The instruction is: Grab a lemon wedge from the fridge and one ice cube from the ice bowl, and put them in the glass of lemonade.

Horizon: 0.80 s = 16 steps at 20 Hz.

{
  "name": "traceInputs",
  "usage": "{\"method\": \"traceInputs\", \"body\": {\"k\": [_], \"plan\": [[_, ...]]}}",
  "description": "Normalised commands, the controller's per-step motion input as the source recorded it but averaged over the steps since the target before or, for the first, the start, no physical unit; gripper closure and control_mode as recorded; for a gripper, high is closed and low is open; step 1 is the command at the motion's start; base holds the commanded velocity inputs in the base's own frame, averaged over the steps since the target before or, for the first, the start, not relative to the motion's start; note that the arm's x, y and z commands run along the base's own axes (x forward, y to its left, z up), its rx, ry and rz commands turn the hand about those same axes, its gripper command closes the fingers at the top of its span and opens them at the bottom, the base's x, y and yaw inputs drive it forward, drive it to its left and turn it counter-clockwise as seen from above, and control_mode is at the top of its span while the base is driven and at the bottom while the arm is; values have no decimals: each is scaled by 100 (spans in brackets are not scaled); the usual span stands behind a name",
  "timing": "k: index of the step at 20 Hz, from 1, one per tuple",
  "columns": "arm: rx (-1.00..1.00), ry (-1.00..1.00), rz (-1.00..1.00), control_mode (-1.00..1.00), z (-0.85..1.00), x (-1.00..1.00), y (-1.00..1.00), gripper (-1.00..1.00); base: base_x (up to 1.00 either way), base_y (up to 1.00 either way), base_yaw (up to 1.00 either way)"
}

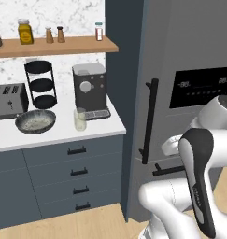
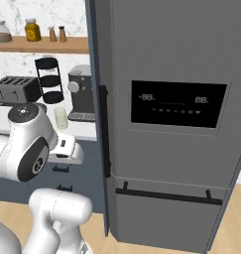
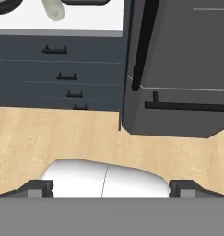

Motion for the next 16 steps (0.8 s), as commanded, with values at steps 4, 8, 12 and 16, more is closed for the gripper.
{"method": "traceInputs", "body": {"k": [4, 8, 12, 16], "plan": [[0, 0, 0, -100, 0, 0, -3, -100, 0, 0, 0], [0, -1, 0, -100, 0, 15, -12, -100, 0, 0, 0], [-2, -20, 0, -100, 4, 61, -4, -100, 0, 0, 0], [0, -9, 0, -100, 6, 100, -6, -100, 0, 0, 0]]}}
